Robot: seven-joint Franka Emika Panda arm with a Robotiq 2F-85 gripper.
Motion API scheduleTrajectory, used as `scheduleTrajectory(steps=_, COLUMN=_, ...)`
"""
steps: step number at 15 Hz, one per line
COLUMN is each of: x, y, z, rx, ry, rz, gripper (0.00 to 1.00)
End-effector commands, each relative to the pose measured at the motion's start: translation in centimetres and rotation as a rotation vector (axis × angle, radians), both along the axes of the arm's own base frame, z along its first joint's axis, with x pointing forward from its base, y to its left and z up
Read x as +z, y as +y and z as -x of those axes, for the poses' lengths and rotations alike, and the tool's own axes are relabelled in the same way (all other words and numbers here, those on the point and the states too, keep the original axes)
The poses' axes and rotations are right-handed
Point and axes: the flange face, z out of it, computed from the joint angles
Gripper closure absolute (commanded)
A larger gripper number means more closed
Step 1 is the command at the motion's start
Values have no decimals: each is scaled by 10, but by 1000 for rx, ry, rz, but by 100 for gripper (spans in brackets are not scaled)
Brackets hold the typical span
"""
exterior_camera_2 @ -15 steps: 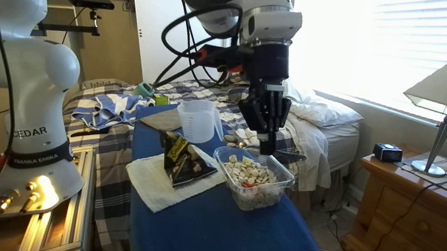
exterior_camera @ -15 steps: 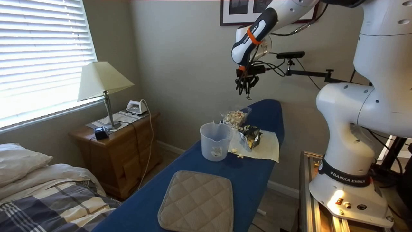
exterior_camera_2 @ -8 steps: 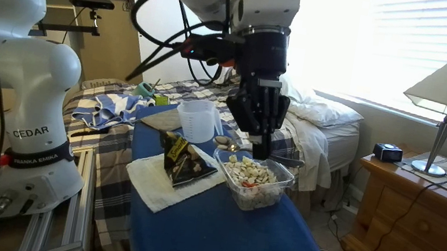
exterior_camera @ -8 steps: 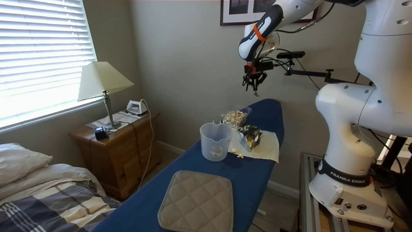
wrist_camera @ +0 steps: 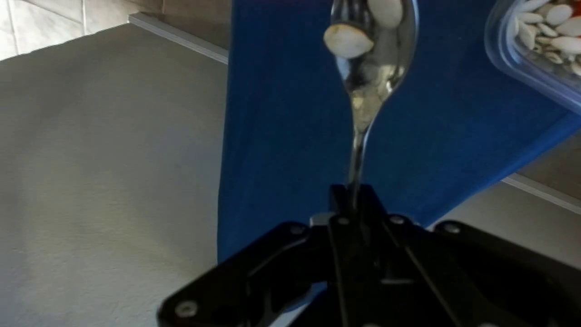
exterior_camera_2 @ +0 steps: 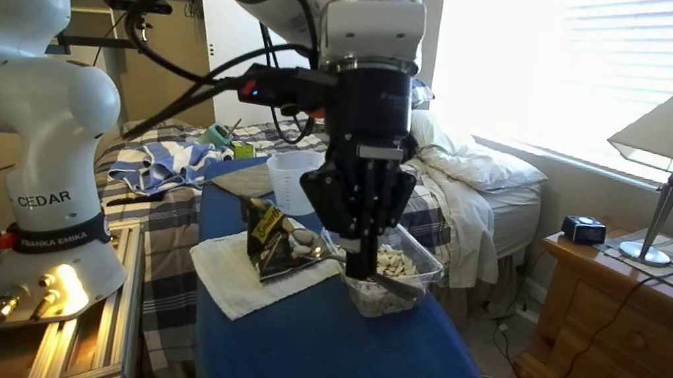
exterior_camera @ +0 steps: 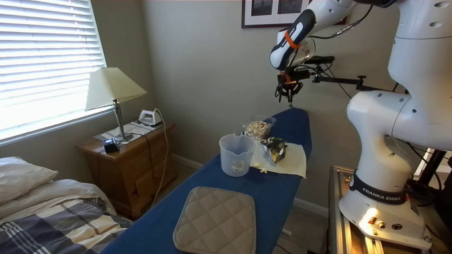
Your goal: Get some of the contents of the clear bowl using the silver spoon
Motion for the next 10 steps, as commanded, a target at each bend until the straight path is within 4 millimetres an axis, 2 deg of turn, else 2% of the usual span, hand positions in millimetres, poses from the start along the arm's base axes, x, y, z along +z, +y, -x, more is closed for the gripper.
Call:
scheduleTrajectory(steps=1, x=-28, y=-11, z=13, rx=31, ry=38, rz=-10, gripper=98)
scheduleTrajectory(steps=4, x=-46, y=-12, z=22, rx=60, ry=74, rz=-22, gripper=98)
scheduleTrajectory(steps=10, x=-76, y=-11, z=18, rx=98, ry=60, rz=-39, gripper=98)
